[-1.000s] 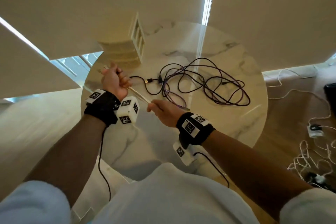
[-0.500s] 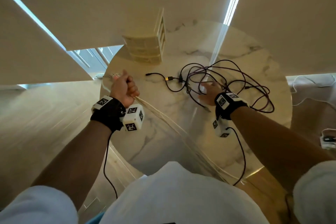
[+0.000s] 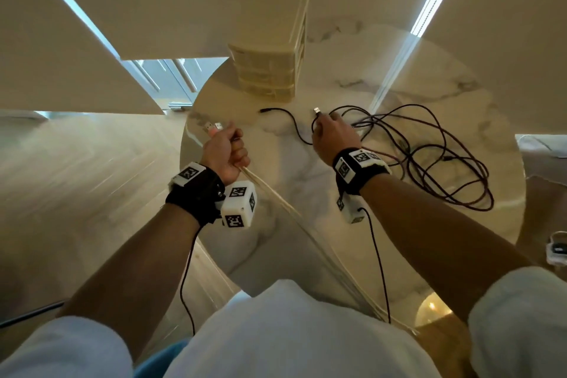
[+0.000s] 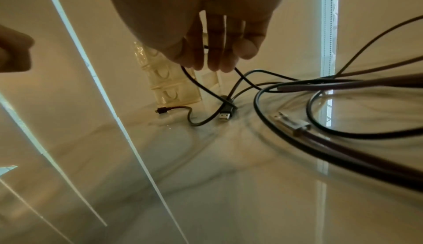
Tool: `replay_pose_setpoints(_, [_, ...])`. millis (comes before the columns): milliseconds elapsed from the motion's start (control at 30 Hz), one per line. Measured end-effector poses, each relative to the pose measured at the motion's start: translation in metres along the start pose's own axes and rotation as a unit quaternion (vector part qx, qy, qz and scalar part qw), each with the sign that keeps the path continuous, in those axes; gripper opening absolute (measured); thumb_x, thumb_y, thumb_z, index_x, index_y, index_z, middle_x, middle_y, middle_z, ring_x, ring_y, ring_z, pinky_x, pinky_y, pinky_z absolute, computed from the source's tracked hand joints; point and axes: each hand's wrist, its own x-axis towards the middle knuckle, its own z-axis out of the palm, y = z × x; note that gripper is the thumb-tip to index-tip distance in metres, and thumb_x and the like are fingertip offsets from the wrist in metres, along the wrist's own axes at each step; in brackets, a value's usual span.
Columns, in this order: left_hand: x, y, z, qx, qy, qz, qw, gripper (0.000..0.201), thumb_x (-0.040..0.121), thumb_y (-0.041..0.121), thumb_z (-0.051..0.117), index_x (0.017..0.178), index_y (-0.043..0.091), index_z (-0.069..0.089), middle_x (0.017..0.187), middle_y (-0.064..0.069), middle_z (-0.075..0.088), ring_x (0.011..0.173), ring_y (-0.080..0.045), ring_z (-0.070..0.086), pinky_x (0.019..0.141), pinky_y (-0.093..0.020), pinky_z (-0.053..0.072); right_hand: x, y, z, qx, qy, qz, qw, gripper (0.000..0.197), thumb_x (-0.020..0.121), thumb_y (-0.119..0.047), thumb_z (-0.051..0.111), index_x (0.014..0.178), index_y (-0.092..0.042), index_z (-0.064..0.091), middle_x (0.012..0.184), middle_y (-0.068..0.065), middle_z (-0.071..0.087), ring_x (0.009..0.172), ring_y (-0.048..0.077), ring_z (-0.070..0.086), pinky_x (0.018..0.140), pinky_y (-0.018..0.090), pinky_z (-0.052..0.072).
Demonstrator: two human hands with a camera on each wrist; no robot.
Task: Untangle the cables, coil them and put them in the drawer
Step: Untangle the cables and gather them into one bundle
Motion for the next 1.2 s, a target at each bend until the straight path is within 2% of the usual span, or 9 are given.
replay_pose_setpoints(133, [0.01, 0.004, -0.002, -0.005, -0.001, -0.017, 1.0, 0.041, 0.1, 0.038, 0.039, 0.064, 0.019, 0.042, 0.037, 0.009, 0.021, 0.032, -0.006, 0.017, 0.035, -0.018, 0.016, 0.027, 0.002, 0.004, 0.06, -0.094, 0.076, 0.991, 0.035, 0.093, -0.033, 0.042, 0.123, -0.018, 0.051, 0.114, 0.009, 0.058, 0.102, 0.03, 0.057, 0.087, 0.038, 0.046])
replay_pose_setpoints(367, [0.026, -0.001, 0.002, 0.035, -0.008, -0.04, 0.999, 0.037, 0.1, 0.037, 0.041, 0.07, 0.016, 0.049, 0.037, 0.009, 0.022, 0.031, -0.005, 0.018, 0.033, -0.018, 0.017, 0.028, -0.011, -0.011, 0.41, -0.146, 0.123, 0.892, 0.029, 0.091, -0.003, 0.037, 0.09, -0.004, 0.066, 0.073, 0.008, 0.062, 0.06, 0.015, 0.053, 0.055, 0.026, 0.045])
replay_pose_setpoints(533, [0.025, -0.004, 0.039, 0.21, -0.049, -0.077, 0.973, 0.033, 0.098, 0.031, 0.046, 0.083, 0.008, 0.064, 0.063, -0.001, 0.054, 0.035, -0.004, 0.021, 0.034, -0.017, 0.019, 0.021, -0.017, -0.055, 0.57, -0.141, 0.121, 0.8, 0.024, 0.07, 0.002, 0.036, 0.072, -0.004, 0.059, 0.063, 0.009, 0.056, 0.052, 0.019, 0.051, 0.05, 0.026, 0.046])
replay_pose_setpoints(633, [0.024, -0.006, 0.063, 0.196, -0.106, -0.098, 0.97, 0.04, 0.1, 0.037, 0.041, 0.089, 0.006, 0.063, 0.078, -0.006, 0.068, 0.033, -0.003, 0.021, 0.033, -0.016, 0.019, 0.017, -0.016, -0.07, 0.608, -0.143, 0.131, 0.77, 0.02, 0.079, 0.0, 0.037, 0.074, -0.008, 0.055, 0.057, 0.004, 0.052, 0.049, 0.018, 0.047, 0.049, 0.026, 0.041])
replay_pose_setpoints(833, [0.014, -0.003, 0.087, 0.046, -0.141, -0.038, 0.988, 0.023, 0.102, 0.022, 0.041, 0.086, 0.014, 0.056, 0.074, 0.003, 0.064, 0.033, -0.003, 0.02, 0.034, -0.016, 0.019, -0.005, -0.012, -0.089, 0.486, -0.113, 0.214, 0.839, 0.026, 0.088, 0.002, 0.035, 0.077, -0.008, 0.056, 0.05, 0.004, 0.048, 0.044, 0.021, 0.044, 0.045, 0.027, 0.04])
replay_pose_setpoints(900, [0.007, -0.003, 0.091, 0.066, -0.145, 0.007, 0.987, 0.023, 0.101, 0.02, 0.042, 0.085, 0.014, 0.056, 0.071, 0.003, 0.063, 0.034, -0.003, 0.02, 0.036, -0.016, 0.019, -0.009, -0.005, -0.089, 0.447, -0.056, 0.251, 0.857, 0.013, 0.089, -0.004, 0.044, 0.09, -0.006, 0.057, 0.071, 0.01, 0.058, 0.056, 0.023, 0.057, 0.059, 0.035, 0.054])
replay_pose_setpoints(967, [-0.001, -0.003, 0.096, 0.094, -0.147, 0.047, 0.984, 0.022, 0.101, 0.018, 0.043, 0.084, 0.013, 0.057, 0.073, 0.002, 0.061, 0.035, -0.002, 0.022, 0.037, -0.016, 0.02, -0.01, 0.001, -0.091, 0.322, 0.017, 0.254, 0.912, 0.039, 0.086, -0.016, 0.055, 0.122, -0.005, 0.049, 0.111, 0.017, 0.056, 0.094, 0.028, 0.062, 0.089, 0.039, 0.053])
replay_pose_setpoints(1033, [-0.009, -0.002, 0.1, 0.126, -0.155, 0.072, 0.977, 0.022, 0.101, 0.017, 0.043, 0.085, 0.013, 0.057, 0.072, 0.002, 0.061, 0.036, -0.002, 0.022, 0.038, -0.016, 0.02, -0.017, -0.003, -0.097, 0.199, 0.088, 0.191, 0.957, 0.056, 0.086, -0.02, 0.056, 0.139, -0.01, 0.039, 0.134, 0.014, 0.044, 0.118, 0.027, 0.051, 0.101, 0.035, 0.043])
replay_pose_setpoints(1200, [-0.024, 0.002, 0.109, 0.178, -0.201, 0.098, 0.958, 0.021, 0.099, 0.015, 0.047, 0.082, 0.012, 0.06, 0.068, 0.0, 0.061, 0.037, -0.004, 0.023, 0.037, -0.016, 0.021, -0.03, -0.034, -0.115, 0.176, 0.052, -0.001, 0.983, 0.032, 0.095, -0.023, 0.052, 0.126, -0.019, 0.058, 0.106, -0.006, 0.06, 0.097, 0.007, 0.056, 0.084, 0.016, 0.041])
